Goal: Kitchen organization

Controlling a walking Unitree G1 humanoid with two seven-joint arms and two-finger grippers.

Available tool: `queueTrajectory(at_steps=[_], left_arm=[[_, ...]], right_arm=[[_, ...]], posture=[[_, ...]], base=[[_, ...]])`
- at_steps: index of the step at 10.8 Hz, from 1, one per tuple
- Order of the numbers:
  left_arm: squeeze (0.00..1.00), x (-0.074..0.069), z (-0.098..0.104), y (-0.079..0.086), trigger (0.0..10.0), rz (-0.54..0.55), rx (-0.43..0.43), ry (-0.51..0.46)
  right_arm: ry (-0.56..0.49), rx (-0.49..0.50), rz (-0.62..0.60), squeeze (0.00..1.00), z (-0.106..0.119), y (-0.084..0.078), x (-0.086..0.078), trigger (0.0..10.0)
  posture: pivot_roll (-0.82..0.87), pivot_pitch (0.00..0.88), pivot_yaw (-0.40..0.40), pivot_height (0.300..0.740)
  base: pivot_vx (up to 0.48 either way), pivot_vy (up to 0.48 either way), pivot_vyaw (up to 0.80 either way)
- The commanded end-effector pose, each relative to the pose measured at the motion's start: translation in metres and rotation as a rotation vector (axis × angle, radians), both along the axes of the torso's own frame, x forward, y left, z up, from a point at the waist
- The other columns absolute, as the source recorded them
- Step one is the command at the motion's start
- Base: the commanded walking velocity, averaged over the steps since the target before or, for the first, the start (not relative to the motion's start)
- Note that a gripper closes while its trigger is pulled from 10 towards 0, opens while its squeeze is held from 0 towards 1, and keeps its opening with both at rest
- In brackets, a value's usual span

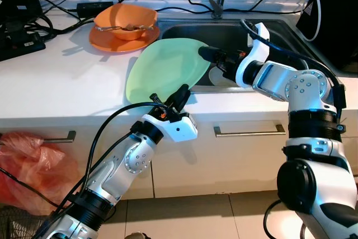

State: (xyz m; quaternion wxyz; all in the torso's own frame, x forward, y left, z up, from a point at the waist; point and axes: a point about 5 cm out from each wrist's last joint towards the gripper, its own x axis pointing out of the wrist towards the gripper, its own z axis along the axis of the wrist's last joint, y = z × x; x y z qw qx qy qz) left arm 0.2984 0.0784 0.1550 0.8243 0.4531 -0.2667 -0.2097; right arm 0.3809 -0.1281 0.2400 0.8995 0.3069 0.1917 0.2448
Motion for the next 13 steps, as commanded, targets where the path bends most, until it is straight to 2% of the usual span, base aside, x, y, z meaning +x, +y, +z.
queueTrajectory(at_steps=[1, 3, 7, 8, 13], left_arm=[[0.00, 0.000, 0.011, -0.005, 0.0, -0.021, -0.022, -0.061], [0.00, -0.001, 0.012, -0.005, 0.0, -0.030, -0.025, -0.065], [0.00, -0.003, 0.012, -0.008, 0.0, -0.046, -0.029, -0.070], [0.00, -0.003, 0.012, -0.008, 0.0, -0.052, -0.027, -0.070], [0.00, -0.004, 0.010, -0.010, 0.0, -0.063, -0.017, -0.066]], right_arm=[[0.000, 0.011, -0.016, 0.00, 0.004, 0.000, 0.002, 10.0], [0.039, 0.038, -0.018, 0.00, -0.005, 0.008, 0.007, 10.0], [0.039, 0.046, -0.001, 0.00, -0.012, 0.022, 0.016, 10.0], [0.024, 0.065, -0.001, 0.00, -0.009, 0.022, 0.019, 0.0], [0.050, 0.029, -0.050, 0.00, -0.010, 0.020, 0.024, 0.0]], posture=[[0.00, 0.079, -0.052, 0.740], [0.01, 0.079, -0.053, 0.740], [0.02, 0.081, -0.060, 0.740], [0.02, 0.081, -0.061, 0.740], [0.02, 0.078, -0.061, 0.740]], base=[[0.000, 0.000, 0.00], [0.000, 0.000, 0.00], [0.000, 0.000, 0.00], [0.000, 0.000, 0.00], [0.000, 0.000, 0.00]])
